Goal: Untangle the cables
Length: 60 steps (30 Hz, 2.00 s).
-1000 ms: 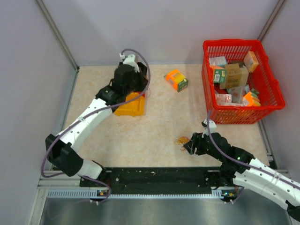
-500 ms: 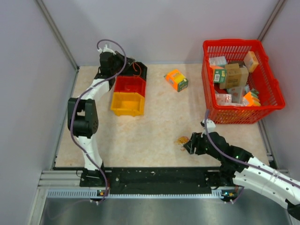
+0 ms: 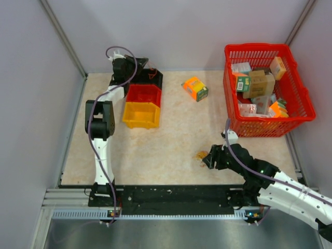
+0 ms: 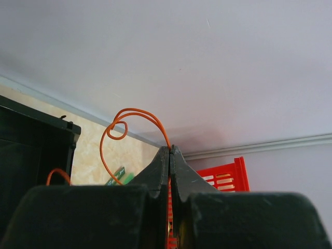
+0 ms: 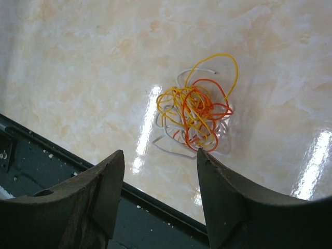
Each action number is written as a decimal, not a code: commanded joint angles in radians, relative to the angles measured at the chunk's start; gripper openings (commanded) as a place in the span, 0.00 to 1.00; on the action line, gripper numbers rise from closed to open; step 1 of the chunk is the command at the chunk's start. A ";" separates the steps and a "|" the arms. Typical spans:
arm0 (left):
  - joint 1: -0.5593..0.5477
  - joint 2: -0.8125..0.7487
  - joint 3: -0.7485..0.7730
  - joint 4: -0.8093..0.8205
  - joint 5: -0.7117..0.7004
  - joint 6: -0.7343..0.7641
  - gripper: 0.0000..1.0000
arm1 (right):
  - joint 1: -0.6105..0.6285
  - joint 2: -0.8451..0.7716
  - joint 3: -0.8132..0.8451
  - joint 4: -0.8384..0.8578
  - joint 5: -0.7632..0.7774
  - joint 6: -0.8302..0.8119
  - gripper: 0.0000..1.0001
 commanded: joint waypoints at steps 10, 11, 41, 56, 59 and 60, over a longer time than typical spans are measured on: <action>0.038 0.016 0.075 -0.225 0.007 0.024 0.02 | -0.002 0.007 0.056 0.012 0.004 -0.001 0.57; 0.038 0.002 0.072 -0.250 0.005 0.041 0.14 | -0.003 0.007 0.054 0.011 0.001 -0.001 0.57; -0.520 -1.004 -1.095 -0.381 0.130 0.503 0.70 | -0.057 0.485 0.092 0.191 -0.025 -0.028 0.09; -0.634 -1.112 -1.377 -0.085 0.211 0.368 0.82 | -0.011 0.294 -0.064 0.632 -0.252 0.013 0.00; -0.654 -1.080 -1.367 -0.048 0.209 0.357 0.50 | -0.029 0.222 -0.069 0.597 -0.255 0.041 0.00; -0.662 -1.073 -1.359 -0.055 0.202 0.357 0.44 | -0.039 0.205 -0.072 0.569 -0.251 0.054 0.00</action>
